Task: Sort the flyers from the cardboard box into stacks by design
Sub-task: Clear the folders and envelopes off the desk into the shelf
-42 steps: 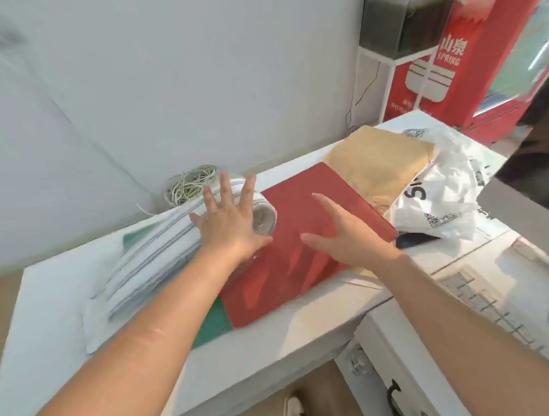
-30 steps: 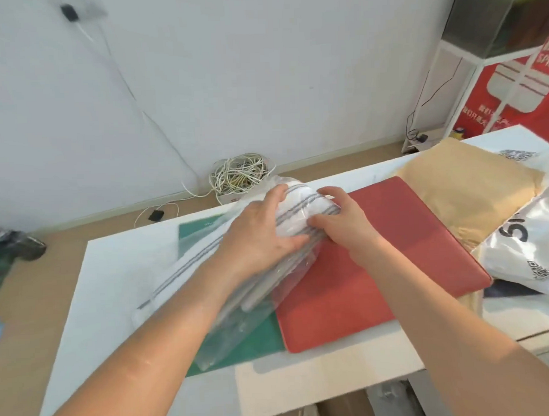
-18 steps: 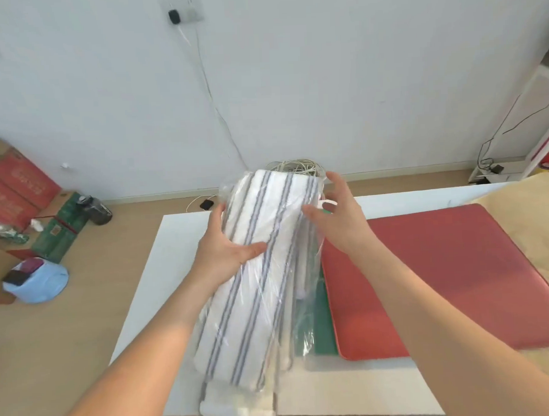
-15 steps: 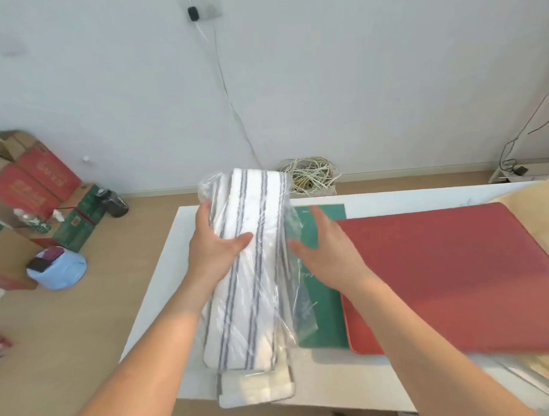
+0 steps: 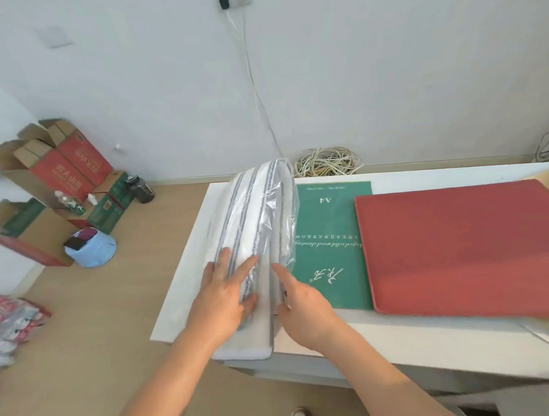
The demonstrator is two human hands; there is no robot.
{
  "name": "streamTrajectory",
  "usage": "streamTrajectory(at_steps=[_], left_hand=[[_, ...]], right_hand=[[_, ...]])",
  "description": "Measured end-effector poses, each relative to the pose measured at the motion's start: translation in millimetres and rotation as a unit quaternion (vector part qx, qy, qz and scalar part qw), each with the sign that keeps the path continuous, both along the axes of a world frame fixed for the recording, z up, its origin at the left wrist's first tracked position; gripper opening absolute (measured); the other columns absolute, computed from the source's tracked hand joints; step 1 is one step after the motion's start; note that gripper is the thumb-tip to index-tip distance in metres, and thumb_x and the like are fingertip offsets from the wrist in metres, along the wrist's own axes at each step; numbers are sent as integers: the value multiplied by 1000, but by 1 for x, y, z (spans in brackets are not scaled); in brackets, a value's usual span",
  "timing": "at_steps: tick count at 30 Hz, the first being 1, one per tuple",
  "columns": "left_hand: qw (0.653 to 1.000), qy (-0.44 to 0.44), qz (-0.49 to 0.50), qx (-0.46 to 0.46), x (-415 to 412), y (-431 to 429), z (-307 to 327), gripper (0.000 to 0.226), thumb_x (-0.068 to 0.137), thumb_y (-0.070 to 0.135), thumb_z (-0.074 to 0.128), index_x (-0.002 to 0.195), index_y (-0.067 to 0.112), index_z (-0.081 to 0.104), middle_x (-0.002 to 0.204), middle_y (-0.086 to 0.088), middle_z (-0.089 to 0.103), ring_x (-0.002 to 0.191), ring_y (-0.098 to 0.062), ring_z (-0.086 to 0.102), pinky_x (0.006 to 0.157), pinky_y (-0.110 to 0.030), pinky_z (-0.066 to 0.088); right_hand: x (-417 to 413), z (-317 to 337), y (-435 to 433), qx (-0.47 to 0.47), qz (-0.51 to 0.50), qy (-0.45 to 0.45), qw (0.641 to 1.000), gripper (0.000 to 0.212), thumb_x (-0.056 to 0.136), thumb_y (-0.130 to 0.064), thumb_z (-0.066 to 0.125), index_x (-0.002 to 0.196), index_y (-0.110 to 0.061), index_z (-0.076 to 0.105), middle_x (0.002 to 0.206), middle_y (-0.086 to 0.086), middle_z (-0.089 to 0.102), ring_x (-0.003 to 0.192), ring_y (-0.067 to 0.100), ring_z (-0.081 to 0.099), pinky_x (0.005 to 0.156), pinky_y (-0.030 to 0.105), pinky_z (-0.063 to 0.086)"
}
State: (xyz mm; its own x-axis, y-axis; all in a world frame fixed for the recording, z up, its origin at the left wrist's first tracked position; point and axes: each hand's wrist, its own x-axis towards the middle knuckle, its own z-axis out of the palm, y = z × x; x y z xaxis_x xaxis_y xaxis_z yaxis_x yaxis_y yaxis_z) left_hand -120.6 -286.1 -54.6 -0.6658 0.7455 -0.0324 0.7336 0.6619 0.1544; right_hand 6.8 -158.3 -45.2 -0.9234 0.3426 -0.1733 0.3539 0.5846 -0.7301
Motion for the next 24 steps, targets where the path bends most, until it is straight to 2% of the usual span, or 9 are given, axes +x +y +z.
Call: streamTrajectory(at_steps=[3, 5, 7, 10, 13, 16, 19, 21, 24], left_hand=[[1000, 8, -12, -9, -26, -12, -7, 70, 81, 32, 69, 140, 41, 31, 149, -16, 26, 119, -43, 42, 87, -50, 50], [1000, 3, 3, -20, -33, -11, -4, 68, 83, 29, 64, 142, 40, 31, 153, -13, 18, 130, -39, 31, 93, -50, 46], [999, 17, 22, -36, -33, -6, 2, 66, 86, 29, 58, 144, 39, 27, 156, -10, 10, 140, -37, 14, 98, -54, 41], [994, 86, -68, 6, -21, 16, 22, 68, 70, 10, 69, 134, 18, 47, 149, -20, 30, 136, -43, 27, 95, -60, 40], [962, 64, -248, 91, 11, 65, 26, 54, 65, 4, 74, 118, 11, 62, 133, -20, 52, 121, -38, 52, 93, -49, 47], [923, -7, -383, 31, 67, 124, 22, 50, 89, 31, 59, 136, 20, 46, 151, -12, 32, 139, -30, 29, 112, -42, 31], [914, 11, -392, -102, 107, 170, 8, 76, 93, 52, 46, 150, 23, 6, 159, -10, -3, 144, -36, -3, 117, -52, 10], [908, 42, -391, -148, 129, 191, 2, 83, 93, 51, 47, 150, 21, -6, 157, -17, -10, 142, -45, -4, 112, -61, 11], [880, 112, -423, -185, 150, 204, 14, 67, 100, 20, 38, 149, 9, -6, 151, -36, 4, 133, -57, 17, 103, -61, 31]], right_hand=[[14, 14, 5, 102, -14, -10, 995, 71, 92, -23, 51, 150, -33, 11, 147, -7, 36, 127, 27, 37, 97, 43, 40], [34, 29, 27, 206, -83, -53, 974, 71, 90, -38, 54, 148, -36, 12, 143, -7, 35, 130, 23, 33, 95, 42, 39], [64, 40, 52, 247, -189, -100, 945, 67, 89, -48, 52, 145, -33, 19, 127, 1, 45, 118, 26, 44, 85, 38, 43], [111, 43, 79, 168, -366, -156, 902, 62, 93, -49, 46, 144, -25, 21, 113, 15, 56, 102, 35, 57, 77, 38, 43], [141, 30, 85, 82, -461, -196, 861, 71, 93, -48, 47, 147, -18, 11, 123, 18, 56, 112, 35, 55, 88, 40, 43], [150, 9, 93, -90, -569, -64, 815, 76, 91, -35, 56, 150, -18, 10, 125, 12, 56, 109, 30, 56, 92, 40, 44], [146, -4, 104, -231, -666, 115, 700, 70, 87, -20, 60, 145, -23, 22, 107, 3, 59, 94, 22, 59, 83, 37, 52], [148, -10, 110, -273, -699, 172, 638, 66, 85, -16, 61, 141, -26, 26, 113, 4, 58, 99, 23, 60, 82, 36, 55], [154, -12, 117, -272, -715, 220, 605, 68, 81, -18, 67, 137, -28, 30, 115, 8, 63, 96, 24, 63, 80, 34, 54]])
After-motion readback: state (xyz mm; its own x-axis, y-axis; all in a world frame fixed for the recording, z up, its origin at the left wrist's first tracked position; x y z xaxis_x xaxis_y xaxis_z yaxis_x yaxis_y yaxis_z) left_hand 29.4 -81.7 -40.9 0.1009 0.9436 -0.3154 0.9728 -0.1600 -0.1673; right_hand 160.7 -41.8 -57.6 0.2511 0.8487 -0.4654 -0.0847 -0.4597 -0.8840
